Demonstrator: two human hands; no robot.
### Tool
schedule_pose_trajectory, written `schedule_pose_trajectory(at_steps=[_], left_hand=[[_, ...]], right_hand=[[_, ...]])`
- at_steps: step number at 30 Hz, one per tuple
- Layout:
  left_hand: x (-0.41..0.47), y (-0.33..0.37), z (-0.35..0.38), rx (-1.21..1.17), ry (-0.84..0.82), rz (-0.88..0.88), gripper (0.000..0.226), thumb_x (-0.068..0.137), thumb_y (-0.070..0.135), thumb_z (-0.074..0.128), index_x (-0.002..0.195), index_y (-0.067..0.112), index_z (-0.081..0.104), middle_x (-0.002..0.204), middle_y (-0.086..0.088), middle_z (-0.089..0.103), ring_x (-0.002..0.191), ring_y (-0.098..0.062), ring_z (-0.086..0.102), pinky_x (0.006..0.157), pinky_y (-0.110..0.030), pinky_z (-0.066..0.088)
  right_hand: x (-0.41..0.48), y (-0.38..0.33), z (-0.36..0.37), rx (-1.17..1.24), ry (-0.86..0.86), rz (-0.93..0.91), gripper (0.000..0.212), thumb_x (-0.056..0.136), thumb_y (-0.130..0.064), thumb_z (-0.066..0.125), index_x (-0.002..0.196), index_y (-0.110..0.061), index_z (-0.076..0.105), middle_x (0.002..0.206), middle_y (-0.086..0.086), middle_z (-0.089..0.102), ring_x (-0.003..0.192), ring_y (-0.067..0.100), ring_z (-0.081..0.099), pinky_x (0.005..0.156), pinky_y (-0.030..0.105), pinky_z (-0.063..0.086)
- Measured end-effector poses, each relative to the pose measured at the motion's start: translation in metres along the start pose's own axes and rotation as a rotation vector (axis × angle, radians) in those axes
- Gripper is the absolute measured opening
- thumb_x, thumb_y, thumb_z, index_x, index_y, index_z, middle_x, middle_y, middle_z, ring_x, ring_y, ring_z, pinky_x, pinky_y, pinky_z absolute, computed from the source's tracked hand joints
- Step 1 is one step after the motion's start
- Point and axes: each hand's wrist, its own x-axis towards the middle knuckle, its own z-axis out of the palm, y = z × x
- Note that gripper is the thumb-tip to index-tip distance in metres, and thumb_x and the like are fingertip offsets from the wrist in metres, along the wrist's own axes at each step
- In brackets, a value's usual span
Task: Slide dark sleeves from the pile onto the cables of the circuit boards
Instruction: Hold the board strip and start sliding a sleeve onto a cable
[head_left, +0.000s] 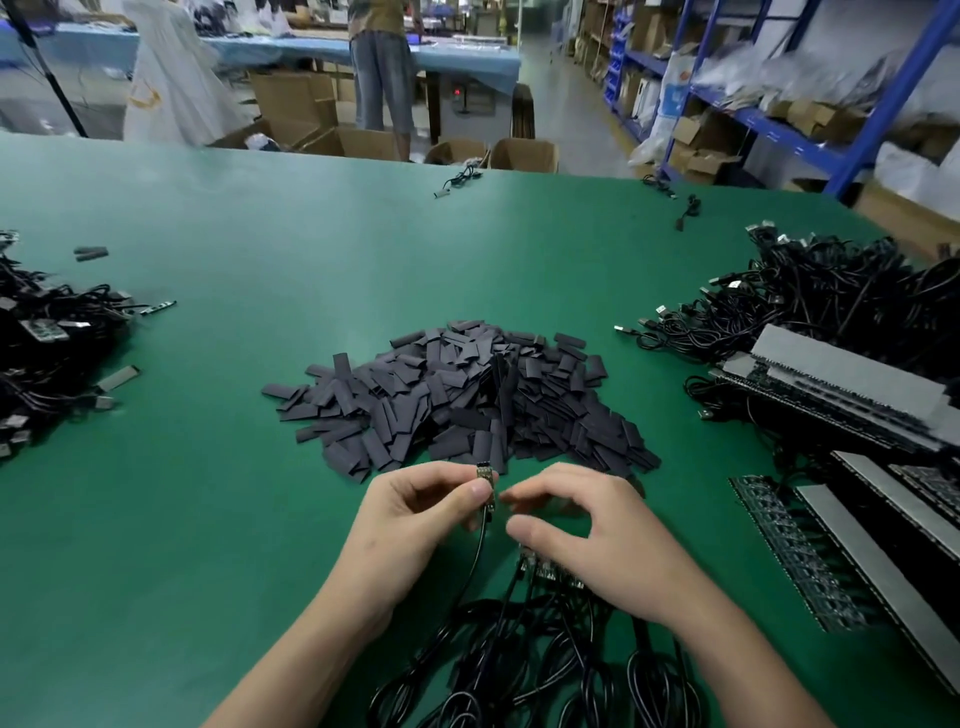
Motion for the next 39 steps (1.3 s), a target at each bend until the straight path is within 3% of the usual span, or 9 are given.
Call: schedule_pose_trajectory(at_steps=[6,10,16,23,27,31,35,37,39], left_hand=[[0.01,0.008,0.011,0.047,0.004,0.086,0.023,0.076,0.028,0.079,0.092,0.011,0.076,0.07,-0.002,0.068,0.067,-0.008,0.063,0.065,-0.014,0.049],[0.03,0.013,0.005,0.389,0.031,0.167,0.023,0.097,0.034,0.067,0.08,0.024,0.079,0.07,0.005,0.074,0.064,-0.004,0.065,0.061,-0.014,0.048],[0.073,0.008,0.025,0.896,0.287,0.247,0.027,0.092,0.052,0.068,0.092,0.027,0.08,0.073,0.009,0.074,0.074,-0.015,0.071,0.074,-0.034,0.057],[0.096,0.003,0.045,1.121,0.302,0.154,0.03,0.087,0.056,0.071,0.088,0.027,0.079,0.078,0.001,0.074,0.081,-0.026,0.07,0.069,-0.032,0.053],[0.093,0.002,0.044,1.052,0.305,0.179,0.019,0.088,0.047,0.072,0.087,0.03,0.078,0.075,0.009,0.073,0.079,-0.019,0.07,0.07,-0.031,0.055],[0.078,0.01,0.031,0.841,0.188,0.296,0.014,0.086,0.038,0.079,0.075,0.031,0.071,0.064,0.017,0.068,0.065,-0.002,0.066,0.063,-0.023,0.053],[0.052,0.015,0.017,0.466,0.075,0.299,0.021,0.088,0.018,0.078,0.075,0.028,0.065,0.077,0.012,0.076,0.072,-0.003,0.073,0.062,-0.011,0.049],[0.04,0.012,0.012,0.315,0.029,0.298,0.021,0.09,0.006,0.074,0.079,0.019,0.062,0.086,0.004,0.079,0.083,-0.01,0.077,0.071,-0.017,0.055],[0.029,0.005,0.008,0.236,-0.005,0.306,0.02,0.091,-0.002,0.071,0.083,0.012,0.058,0.093,-0.001,0.08,0.092,-0.017,0.078,0.082,-0.026,0.06]], right_hand=[[0.008,-0.013,0.011,0.325,0.056,0.048,0.012,0.097,-0.039,0.068,0.091,-0.032,0.076,0.09,-0.007,0.078,0.088,0.009,0.074,0.087,0.039,0.059],[0.009,-0.013,0.013,0.418,0.099,0.044,0.018,0.101,-0.032,0.061,0.089,-0.029,0.074,0.092,-0.006,0.08,0.092,0.01,0.075,0.086,0.029,0.058],[0.004,-0.011,0.016,0.74,0.098,0.097,0.021,0.102,-0.027,0.054,0.085,-0.024,0.065,0.099,0.01,0.08,0.096,0.027,0.078,0.082,0.029,0.061],[-0.001,-0.004,0.012,0.947,0.093,0.165,0.016,0.105,-0.024,0.049,0.097,-0.01,0.052,0.098,0.023,0.078,0.091,0.039,0.077,0.076,0.031,0.061],[-0.004,-0.007,0.009,1.111,0.101,0.158,0.015,0.1,-0.026,0.055,0.089,-0.016,0.056,0.086,0.023,0.075,0.078,0.039,0.076,0.07,0.036,0.061],[-0.01,-0.009,-0.009,1.425,0.095,0.062,0.017,0.095,-0.031,0.061,0.091,-0.014,0.058,0.065,0.004,0.059,0.052,0.017,0.06,0.055,0.032,0.057],[-0.017,-0.008,-0.041,1.888,-0.056,-0.096,0.026,0.111,-0.02,0.035,0.101,-0.008,0.056,0.063,0.001,0.047,0.044,0.01,0.042,0.04,0.019,0.045],[-0.019,-0.012,-0.053,1.783,0.012,-0.057,0.024,0.111,-0.022,0.033,0.099,-0.012,0.051,0.063,-0.003,0.036,0.045,0.008,0.031,0.035,0.016,0.033],[-0.024,-0.018,-0.062,1.35,0.245,-0.011,0.022,0.106,-0.03,0.04,0.093,-0.015,0.049,0.062,-0.008,0.031,0.046,0.005,0.026,0.035,0.016,0.026]])
